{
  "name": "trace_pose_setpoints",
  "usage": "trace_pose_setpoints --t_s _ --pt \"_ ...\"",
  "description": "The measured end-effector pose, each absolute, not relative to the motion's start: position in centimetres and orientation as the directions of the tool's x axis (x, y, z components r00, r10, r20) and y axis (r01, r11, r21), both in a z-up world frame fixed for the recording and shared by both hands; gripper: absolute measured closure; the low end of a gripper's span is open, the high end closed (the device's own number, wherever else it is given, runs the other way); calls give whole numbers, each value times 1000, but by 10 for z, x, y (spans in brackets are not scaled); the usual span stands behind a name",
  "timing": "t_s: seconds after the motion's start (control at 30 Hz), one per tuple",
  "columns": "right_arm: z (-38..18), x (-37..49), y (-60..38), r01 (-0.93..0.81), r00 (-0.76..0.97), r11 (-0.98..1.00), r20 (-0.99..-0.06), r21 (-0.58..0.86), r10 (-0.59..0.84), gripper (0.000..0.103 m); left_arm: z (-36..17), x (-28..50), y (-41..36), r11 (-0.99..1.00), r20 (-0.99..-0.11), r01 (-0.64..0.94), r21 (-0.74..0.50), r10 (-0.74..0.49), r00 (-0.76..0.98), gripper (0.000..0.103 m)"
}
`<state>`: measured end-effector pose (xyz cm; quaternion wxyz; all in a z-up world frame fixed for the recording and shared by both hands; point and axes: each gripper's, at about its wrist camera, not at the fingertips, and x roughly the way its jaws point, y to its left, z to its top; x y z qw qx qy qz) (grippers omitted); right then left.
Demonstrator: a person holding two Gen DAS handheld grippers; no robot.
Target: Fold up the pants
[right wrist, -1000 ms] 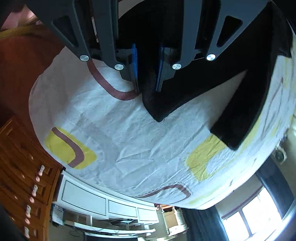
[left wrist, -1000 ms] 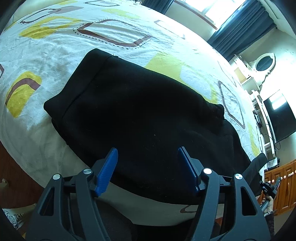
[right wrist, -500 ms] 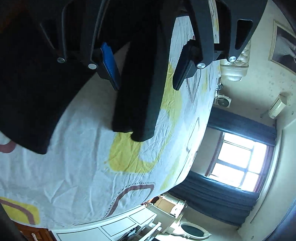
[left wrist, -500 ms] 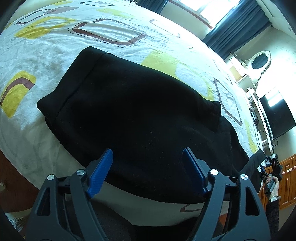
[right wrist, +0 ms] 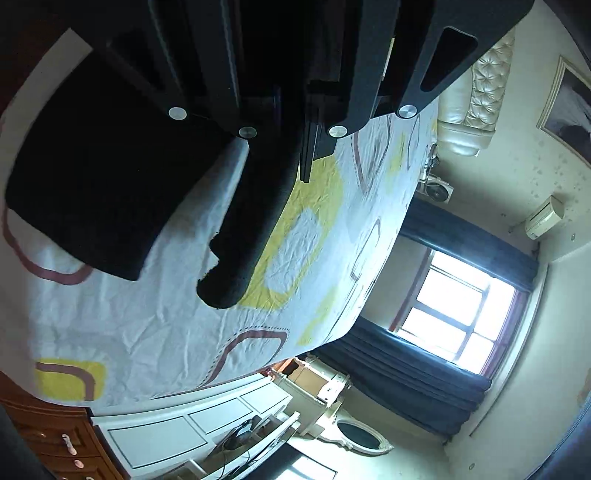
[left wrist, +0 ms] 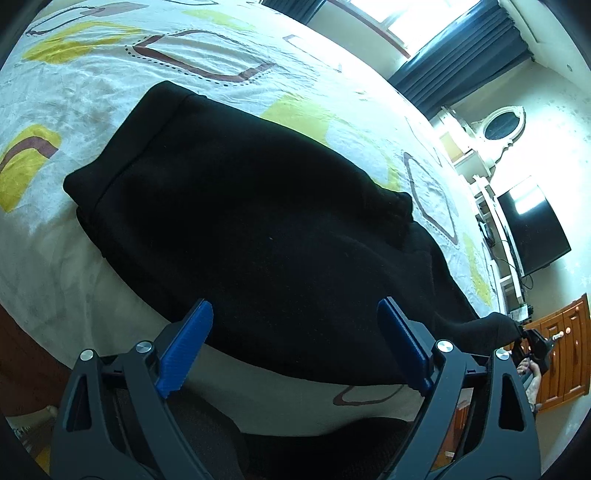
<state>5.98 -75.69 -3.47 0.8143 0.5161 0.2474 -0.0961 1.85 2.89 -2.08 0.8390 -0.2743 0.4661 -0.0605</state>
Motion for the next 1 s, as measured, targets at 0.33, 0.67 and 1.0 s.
trace_pose_setpoints --t_s 0.33,0.67,1.0 --pt "-109 -7 -772 546 805 302 -589 781 69 97 -28 18 1 836 -763 -109 -538 -428 484 13" --pt "-104 -21 -781 571 800 333 -599 750 -23 97 -34 17 -8 829 -765 -114 -548 -441 469 13" --pt "-101 -4 -789 515 819 346 -570 784 72 93 -37 17 -12 835 -770 -116 -537 -430 471 11"
